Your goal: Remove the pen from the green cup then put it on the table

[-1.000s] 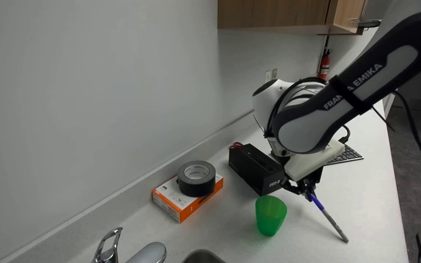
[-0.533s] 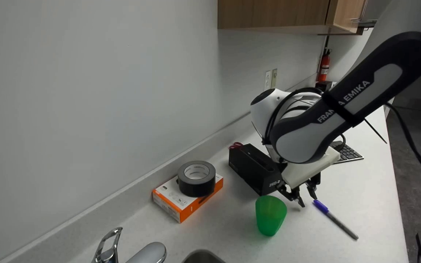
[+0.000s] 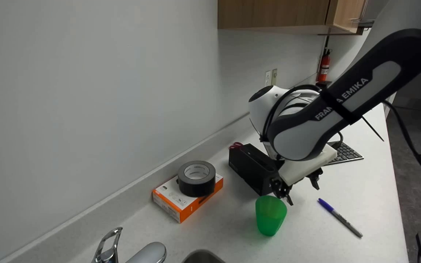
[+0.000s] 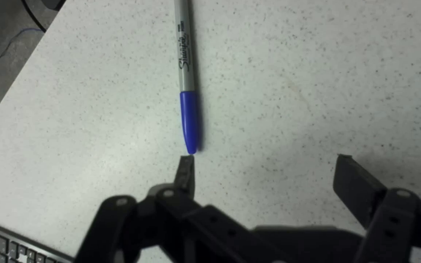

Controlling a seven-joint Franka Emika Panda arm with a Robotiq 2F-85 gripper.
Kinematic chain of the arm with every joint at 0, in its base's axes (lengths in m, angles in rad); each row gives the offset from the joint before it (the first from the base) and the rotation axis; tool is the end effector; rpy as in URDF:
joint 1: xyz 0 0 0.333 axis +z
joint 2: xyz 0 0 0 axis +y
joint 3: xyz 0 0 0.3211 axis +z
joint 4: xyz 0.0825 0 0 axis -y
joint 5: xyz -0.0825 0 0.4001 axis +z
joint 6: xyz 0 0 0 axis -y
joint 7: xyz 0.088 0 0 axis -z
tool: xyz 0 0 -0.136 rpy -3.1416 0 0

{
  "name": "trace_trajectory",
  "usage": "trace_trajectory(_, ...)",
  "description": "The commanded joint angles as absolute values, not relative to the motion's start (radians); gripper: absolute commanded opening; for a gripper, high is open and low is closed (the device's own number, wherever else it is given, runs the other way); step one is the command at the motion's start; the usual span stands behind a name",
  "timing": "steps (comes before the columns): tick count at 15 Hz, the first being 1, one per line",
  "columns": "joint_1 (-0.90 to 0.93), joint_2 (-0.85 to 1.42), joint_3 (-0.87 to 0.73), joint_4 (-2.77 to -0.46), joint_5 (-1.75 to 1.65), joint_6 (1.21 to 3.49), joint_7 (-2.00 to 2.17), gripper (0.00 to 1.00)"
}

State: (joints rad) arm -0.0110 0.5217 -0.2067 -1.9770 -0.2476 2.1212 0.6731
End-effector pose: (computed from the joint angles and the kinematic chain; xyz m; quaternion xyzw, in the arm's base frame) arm 0.5553 -0.1440 0.1499 0.9112 -0.3393 -0.1465 0.1817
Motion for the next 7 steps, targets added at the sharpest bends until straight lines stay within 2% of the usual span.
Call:
trace_trajectory(1, 0.005, 0.525, -0.222, -1.954, -0.261, 2.121, 0.695, 1.0)
trace_trajectory(7, -0.006, 0.523, -0.212, -1.965, -0.244, 2.12, 0.67, 1.0)
